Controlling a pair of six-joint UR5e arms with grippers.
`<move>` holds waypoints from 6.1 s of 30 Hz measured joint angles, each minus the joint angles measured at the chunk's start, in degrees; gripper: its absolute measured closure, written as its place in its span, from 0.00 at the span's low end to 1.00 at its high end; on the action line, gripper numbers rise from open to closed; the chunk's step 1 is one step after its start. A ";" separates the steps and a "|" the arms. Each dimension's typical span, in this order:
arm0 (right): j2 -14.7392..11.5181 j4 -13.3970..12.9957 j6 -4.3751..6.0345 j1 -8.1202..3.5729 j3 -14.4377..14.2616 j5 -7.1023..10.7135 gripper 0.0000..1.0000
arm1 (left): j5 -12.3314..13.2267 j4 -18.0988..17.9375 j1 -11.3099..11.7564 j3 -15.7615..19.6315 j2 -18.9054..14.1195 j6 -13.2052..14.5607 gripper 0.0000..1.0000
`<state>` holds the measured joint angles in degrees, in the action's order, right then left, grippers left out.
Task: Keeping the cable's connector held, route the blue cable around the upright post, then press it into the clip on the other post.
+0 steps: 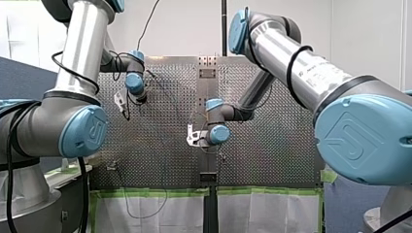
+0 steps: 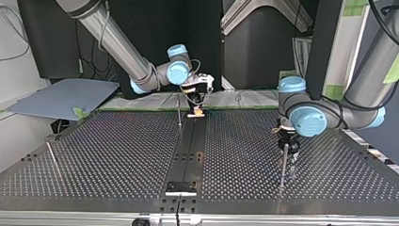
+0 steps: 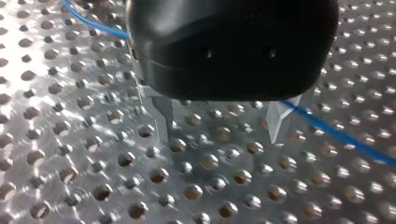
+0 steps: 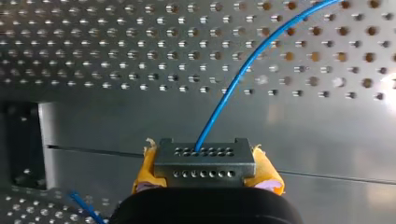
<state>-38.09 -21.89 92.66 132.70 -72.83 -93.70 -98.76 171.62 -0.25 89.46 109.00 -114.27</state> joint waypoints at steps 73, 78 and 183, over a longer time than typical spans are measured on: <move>24.00 -25.52 5.93 -5.67 -10.52 -6.12 1.00 | 0.10 1.27 -0.03 0.12 0.02 0.64 0.01; 24.05 -27.71 5.46 -6.94 -12.83 -6.24 1.00 | 0.20 1.20 -0.03 0.11 0.02 0.58 0.01; -3.20 -39.36 -0.64 -14.34 -37.36 4.71 1.00 | -1.46 0.70 1.06 0.20 0.01 -7.65 0.01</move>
<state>-41.29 -61.26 92.03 118.37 -110.19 -89.00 -100.23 172.31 0.81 89.65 109.01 -121.92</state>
